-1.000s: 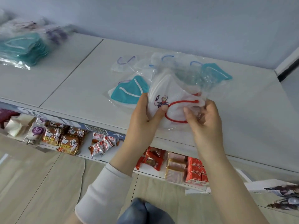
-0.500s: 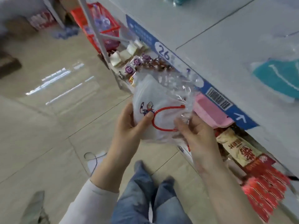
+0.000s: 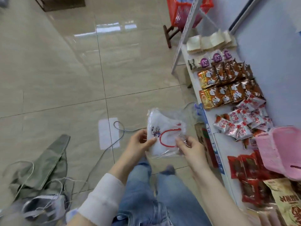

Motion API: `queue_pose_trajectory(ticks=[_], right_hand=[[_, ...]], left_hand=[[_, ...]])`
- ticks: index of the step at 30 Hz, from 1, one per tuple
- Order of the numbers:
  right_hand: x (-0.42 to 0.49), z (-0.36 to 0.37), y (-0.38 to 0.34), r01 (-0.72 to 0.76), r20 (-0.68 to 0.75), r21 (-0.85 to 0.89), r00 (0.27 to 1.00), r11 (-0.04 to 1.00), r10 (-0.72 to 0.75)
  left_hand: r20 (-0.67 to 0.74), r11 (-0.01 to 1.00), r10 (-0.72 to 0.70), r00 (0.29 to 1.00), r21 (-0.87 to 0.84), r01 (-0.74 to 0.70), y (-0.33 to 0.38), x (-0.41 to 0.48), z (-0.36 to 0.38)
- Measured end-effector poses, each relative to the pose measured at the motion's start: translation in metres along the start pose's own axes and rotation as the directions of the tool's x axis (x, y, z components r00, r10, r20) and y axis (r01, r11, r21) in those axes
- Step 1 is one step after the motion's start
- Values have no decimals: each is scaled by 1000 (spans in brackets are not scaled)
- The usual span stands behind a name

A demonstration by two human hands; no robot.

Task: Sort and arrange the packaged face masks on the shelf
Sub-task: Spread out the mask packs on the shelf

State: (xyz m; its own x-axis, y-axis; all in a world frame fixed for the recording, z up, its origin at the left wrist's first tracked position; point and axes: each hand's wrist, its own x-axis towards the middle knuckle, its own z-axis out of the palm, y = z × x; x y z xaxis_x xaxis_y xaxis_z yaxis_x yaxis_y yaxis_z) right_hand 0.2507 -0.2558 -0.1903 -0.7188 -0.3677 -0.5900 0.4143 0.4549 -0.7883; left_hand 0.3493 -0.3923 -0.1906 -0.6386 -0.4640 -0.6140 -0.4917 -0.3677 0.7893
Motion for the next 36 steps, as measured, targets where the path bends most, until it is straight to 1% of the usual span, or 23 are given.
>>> queue_pose_trajectory(ticks=[3,7,10,12,15,20,22,24,26,28,30,32,34,36], right_hand=[[27,31,-5,-81,19,31,997,996,80],[66,63,-23,-195,22,141,981,971,194],[102,77,-44,-214,56,160,977,964,207],[134,82,-70,-185,73,168,982,968,175],[175,84,-120,-103,74,184,993,977,91],[223,68,-196,66,4,228,998,971,-69],[237,59,-226,136,-42,245,991,960,-130],[247,48,-256,207,-119,279,976,938,-180],[251,34,-286,271,-228,309,952,912,-205],[252,16,-312,342,-342,324,912,882,-228],[248,0,-334,408,-471,315,851,857,-232],[242,-15,-352,472,-604,306,768,826,-215],[234,-28,-362,510,-718,295,676,808,-165],[224,-39,-363,514,-799,272,591,813,-107]], left_hand=[[-55,998,-52,997,-42,50,2,22,-24],[-120,994,-96,988,-72,87,13,58,-49],[-152,992,-102,983,-90,89,31,89,-63],[-177,992,-83,981,-111,64,52,116,-69],[-183,989,-32,983,-149,4,96,155,-71],[-149,981,103,984,-151,-125,183,207,-61],[-103,973,180,978,-125,-192,221,227,-55],[-41,963,252,967,-92,-255,259,247,-46],[51,946,322,945,-68,-318,299,264,-33],[167,920,391,905,-42,-389,337,280,-18],[292,888,441,848,-3,-461,373,294,-1],[433,846,469,769,31,-533,406,306,21],[571,801,463,677,56,-596,431,314,47],[680,763,434,591,71,-642,444,319,75]])
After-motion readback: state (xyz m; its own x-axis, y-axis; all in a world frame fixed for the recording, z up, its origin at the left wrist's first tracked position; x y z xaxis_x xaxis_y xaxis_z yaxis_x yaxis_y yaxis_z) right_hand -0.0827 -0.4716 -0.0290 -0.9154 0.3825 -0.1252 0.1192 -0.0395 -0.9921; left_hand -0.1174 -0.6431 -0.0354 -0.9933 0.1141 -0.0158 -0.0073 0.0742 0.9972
